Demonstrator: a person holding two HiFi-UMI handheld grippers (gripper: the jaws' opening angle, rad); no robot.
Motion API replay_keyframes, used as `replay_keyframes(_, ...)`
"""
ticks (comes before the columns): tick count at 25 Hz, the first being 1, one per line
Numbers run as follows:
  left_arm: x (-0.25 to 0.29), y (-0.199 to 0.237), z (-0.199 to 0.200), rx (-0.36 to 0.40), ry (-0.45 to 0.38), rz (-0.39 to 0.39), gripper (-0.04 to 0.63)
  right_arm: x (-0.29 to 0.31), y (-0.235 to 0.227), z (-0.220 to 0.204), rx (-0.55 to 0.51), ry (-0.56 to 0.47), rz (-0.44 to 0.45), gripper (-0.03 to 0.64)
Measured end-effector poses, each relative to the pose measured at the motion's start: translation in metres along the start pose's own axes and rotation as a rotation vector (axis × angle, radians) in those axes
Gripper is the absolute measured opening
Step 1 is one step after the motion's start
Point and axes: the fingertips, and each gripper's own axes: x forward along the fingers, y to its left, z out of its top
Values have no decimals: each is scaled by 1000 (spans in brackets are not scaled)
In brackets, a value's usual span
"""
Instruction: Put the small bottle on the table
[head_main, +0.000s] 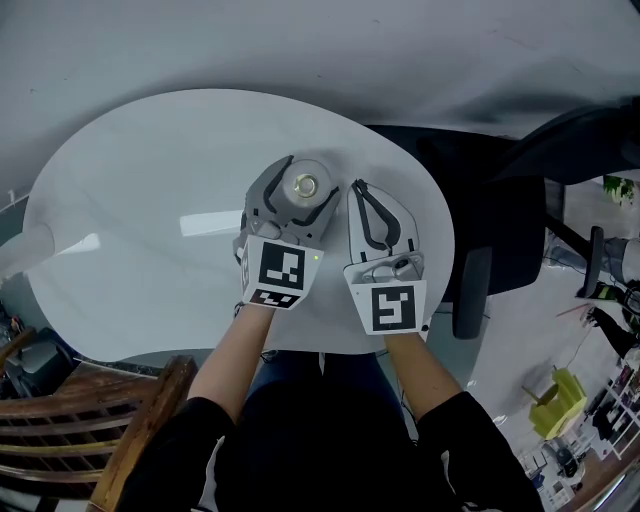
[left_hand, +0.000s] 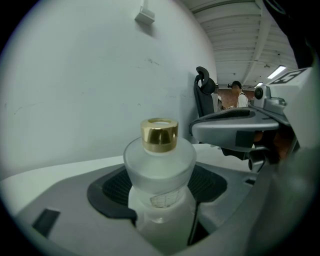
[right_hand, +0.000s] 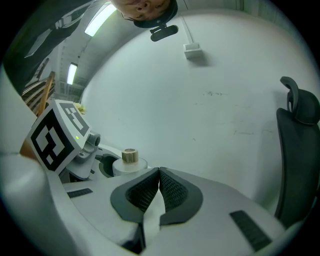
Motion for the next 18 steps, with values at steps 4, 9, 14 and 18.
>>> replay_keyframes(4,4,-2,-5,4,19,-13,333,1,-1,-1,2,-11,-5,23)
replay_keyframes(9,7,-7,-15,2,48,-26,333,2,-1,-3,9,4,-5,23)
replay_keyframes(14,10,-8,-17,24,51,-28,333,2,-3,-6,13,7,-8,21)
replay_keyframes(18,13,-10,-16,31,46,-34,333,2,-3,-8,23,9,-2,23)
